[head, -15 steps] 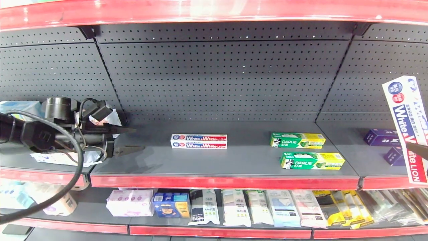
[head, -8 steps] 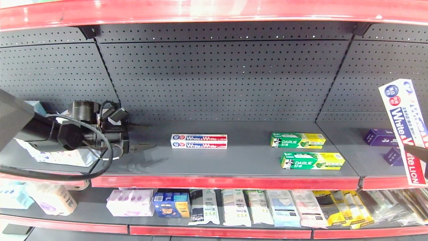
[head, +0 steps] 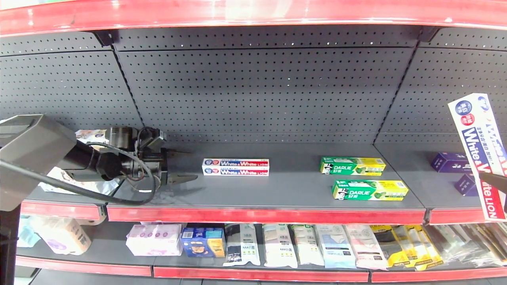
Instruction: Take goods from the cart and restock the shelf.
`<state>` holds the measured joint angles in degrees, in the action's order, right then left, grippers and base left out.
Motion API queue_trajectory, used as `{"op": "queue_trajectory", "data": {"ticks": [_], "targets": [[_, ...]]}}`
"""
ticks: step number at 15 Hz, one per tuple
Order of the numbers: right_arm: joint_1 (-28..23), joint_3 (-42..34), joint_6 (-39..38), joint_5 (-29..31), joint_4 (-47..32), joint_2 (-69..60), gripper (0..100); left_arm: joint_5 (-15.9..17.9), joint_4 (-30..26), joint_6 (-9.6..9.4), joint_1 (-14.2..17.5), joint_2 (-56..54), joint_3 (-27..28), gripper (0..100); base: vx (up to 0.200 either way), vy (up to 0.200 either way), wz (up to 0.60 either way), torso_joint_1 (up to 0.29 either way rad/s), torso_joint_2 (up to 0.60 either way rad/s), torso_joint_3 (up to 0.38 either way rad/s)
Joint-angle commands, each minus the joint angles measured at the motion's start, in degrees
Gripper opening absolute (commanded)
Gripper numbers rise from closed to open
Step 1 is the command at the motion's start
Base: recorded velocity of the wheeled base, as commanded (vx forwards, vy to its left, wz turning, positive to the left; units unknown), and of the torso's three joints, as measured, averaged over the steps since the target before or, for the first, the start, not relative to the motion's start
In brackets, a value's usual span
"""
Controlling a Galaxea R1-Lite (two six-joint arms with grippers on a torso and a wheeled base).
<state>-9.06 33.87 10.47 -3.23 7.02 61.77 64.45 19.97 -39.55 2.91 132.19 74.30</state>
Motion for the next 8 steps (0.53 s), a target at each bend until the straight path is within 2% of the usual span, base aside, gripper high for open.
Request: {"op": "queue_trajectory", "data": {"ticks": [1, 2, 8], "targets": [[0.0, -0.03, -0.01, -0.02, 0.01, -0.16, 0, -0.03, 0.07, 0.0, -0.1, 1.31, 0.93, 100, 0.0, 0.0, 0.0, 0.0, 0.0, 0.0], [0.09, -0.03, 0.08, -0.02, 0.01, -0.16, 0, 0.15, 0.07, 0.0, -0.19, 3.77, 4.36, 100, 0.0, 0.0, 0.0, 0.0, 0.0, 0.0], [0.97, -0.38, 0.87, 0.68, 0.01, -0.25, 0, 1.91, -0.02, 0.08, -2.39, 8.78, 11.66, 100, 0.0, 0.0, 0.0, 0.0, 0.0, 0.0]]}}
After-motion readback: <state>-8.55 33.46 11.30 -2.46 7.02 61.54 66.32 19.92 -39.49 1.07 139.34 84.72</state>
